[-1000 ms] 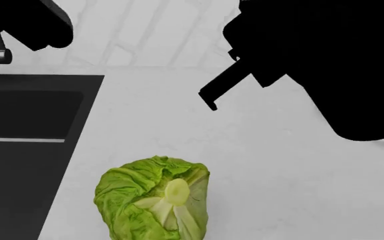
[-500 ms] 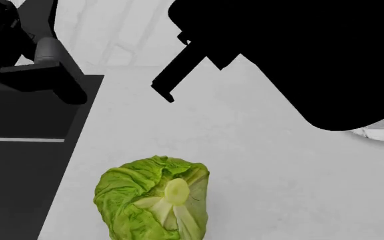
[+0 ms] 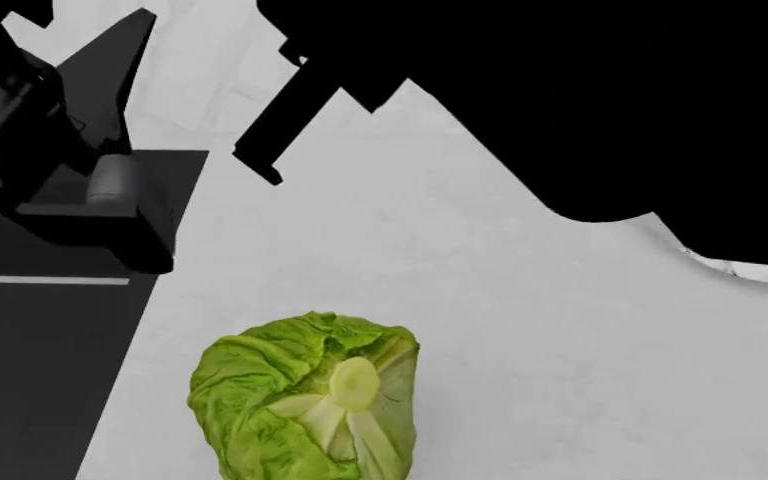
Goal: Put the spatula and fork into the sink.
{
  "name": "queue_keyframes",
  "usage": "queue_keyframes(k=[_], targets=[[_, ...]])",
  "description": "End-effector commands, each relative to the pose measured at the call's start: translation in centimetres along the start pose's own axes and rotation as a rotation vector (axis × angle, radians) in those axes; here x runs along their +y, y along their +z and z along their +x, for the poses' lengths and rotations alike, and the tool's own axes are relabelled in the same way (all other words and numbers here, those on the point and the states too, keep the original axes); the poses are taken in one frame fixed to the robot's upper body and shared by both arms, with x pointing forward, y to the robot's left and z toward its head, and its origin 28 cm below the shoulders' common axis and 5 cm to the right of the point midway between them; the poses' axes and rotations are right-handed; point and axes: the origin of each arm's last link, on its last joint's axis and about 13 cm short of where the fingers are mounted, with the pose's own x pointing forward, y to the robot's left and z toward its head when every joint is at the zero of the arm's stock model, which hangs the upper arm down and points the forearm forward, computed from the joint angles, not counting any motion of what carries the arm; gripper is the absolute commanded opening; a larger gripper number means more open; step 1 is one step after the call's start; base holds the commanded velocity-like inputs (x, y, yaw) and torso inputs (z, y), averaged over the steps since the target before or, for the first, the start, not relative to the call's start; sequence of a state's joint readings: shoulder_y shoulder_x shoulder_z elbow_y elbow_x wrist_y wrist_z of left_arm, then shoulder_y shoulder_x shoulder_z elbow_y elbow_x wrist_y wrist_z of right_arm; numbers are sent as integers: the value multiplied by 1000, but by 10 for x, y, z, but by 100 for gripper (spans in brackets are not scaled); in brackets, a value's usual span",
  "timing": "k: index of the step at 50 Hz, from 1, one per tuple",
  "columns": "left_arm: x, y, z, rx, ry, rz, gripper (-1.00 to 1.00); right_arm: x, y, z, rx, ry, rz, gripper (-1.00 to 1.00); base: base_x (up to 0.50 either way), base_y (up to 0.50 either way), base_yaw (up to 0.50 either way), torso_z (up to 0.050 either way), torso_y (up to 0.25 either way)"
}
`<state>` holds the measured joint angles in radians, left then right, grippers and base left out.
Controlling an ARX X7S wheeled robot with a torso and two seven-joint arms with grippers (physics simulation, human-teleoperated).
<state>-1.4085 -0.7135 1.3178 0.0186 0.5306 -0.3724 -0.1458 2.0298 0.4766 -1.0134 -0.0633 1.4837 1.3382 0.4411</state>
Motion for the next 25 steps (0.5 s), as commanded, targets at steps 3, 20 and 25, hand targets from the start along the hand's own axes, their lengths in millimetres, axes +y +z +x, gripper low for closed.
queue_keyframes(k=[3, 20, 25], targets=[[7, 10, -2, -43, -4, -31, 100, 5, 5, 12, -54, 42, -17, -100, 0, 0, 0, 0, 0], [17, 15, 1, -50, 33, -46, 100, 14, -3, 27, -69, 106, 4, -100, 0, 0, 0, 0, 0], [20, 13, 2, -46, 37, -42, 100, 14, -5, 29, -69, 113, 9, -100, 0, 0, 0, 0, 0]])
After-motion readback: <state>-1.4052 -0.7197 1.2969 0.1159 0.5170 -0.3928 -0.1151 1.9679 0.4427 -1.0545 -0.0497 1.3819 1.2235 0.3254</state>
